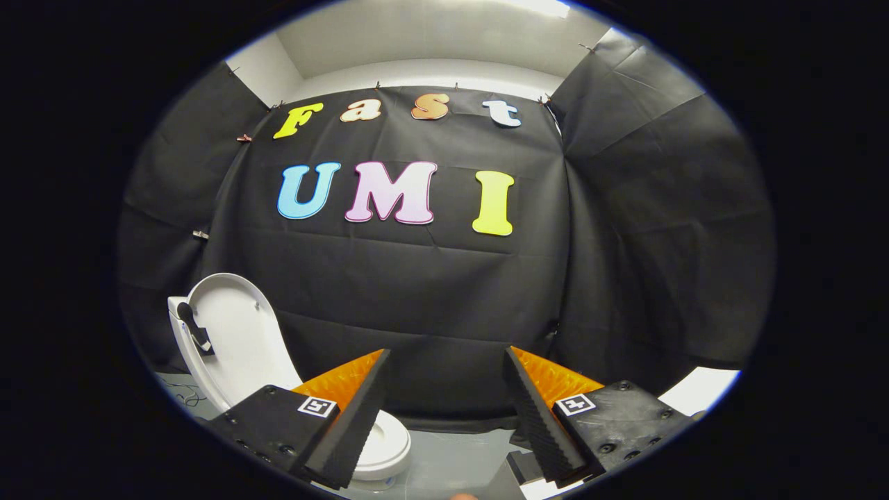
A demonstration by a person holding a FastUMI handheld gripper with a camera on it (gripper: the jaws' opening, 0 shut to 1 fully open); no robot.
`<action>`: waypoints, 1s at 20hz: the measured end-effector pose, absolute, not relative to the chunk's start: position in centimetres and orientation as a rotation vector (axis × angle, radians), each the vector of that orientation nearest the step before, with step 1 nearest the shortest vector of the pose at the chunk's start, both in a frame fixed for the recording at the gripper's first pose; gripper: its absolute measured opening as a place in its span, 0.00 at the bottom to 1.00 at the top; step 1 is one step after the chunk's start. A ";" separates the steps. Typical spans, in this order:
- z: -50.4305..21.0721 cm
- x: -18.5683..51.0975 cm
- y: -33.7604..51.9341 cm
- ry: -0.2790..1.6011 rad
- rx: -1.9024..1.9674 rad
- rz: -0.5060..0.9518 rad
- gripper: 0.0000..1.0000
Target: Open the toilet lid.
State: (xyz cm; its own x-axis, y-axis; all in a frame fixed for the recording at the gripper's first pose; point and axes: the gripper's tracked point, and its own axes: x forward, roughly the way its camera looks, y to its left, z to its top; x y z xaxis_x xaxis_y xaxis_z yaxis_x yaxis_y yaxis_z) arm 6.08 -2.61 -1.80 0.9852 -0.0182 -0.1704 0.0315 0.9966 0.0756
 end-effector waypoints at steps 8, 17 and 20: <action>-1.4 6.1 -2.6 0.156 0.068 -0.023 0.99; -1.6 6.0 -2.3 0.155 0.062 -0.012 0.99; -1.4 6.0 -2.4 0.149 0.062 -0.015 0.99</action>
